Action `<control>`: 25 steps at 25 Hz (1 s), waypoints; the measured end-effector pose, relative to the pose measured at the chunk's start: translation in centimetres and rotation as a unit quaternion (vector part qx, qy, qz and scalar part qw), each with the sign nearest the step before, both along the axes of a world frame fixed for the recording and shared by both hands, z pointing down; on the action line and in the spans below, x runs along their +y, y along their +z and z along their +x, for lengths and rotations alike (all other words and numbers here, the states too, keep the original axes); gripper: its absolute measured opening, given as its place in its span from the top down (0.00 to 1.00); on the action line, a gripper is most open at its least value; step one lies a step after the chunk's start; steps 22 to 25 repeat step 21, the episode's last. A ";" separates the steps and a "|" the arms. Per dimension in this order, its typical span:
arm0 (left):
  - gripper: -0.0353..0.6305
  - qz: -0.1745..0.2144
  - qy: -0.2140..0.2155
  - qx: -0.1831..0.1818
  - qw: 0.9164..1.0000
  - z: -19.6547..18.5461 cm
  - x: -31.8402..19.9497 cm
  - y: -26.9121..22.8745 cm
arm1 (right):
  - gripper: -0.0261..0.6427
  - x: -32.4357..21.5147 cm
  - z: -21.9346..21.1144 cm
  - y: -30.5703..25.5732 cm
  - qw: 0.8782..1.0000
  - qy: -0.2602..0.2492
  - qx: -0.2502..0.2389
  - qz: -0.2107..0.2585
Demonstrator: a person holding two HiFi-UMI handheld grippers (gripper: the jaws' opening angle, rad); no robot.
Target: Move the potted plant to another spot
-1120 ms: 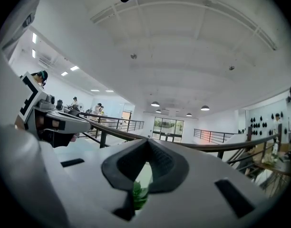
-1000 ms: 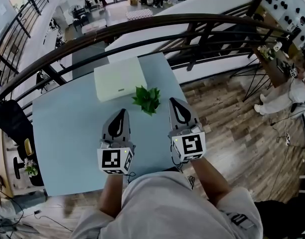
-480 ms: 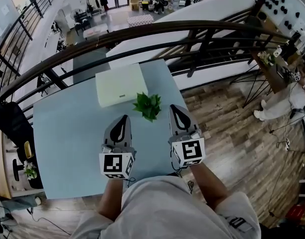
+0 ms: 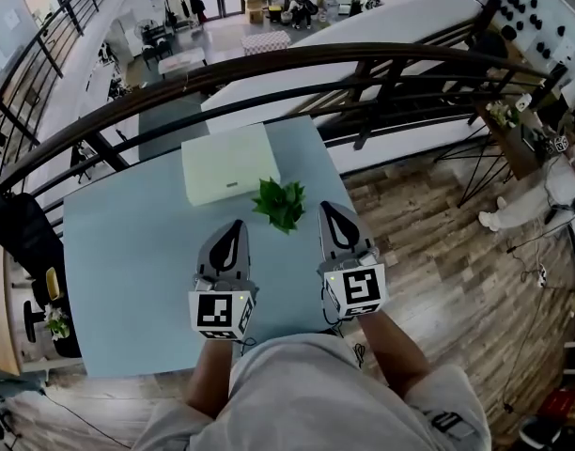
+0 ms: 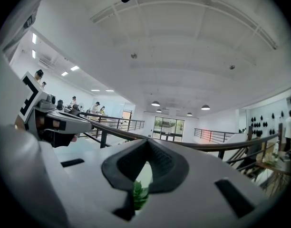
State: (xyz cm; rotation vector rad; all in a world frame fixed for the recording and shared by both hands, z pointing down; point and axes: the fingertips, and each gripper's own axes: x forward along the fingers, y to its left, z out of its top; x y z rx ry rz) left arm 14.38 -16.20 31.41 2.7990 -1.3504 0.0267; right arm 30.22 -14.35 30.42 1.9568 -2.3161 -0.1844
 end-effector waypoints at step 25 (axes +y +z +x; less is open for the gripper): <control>0.93 -0.008 -0.001 -0.006 1.000 -0.1 0.2 0.9 | 0.96 0.1 0.0 0.0 1.000 -0.003 0.005 0.002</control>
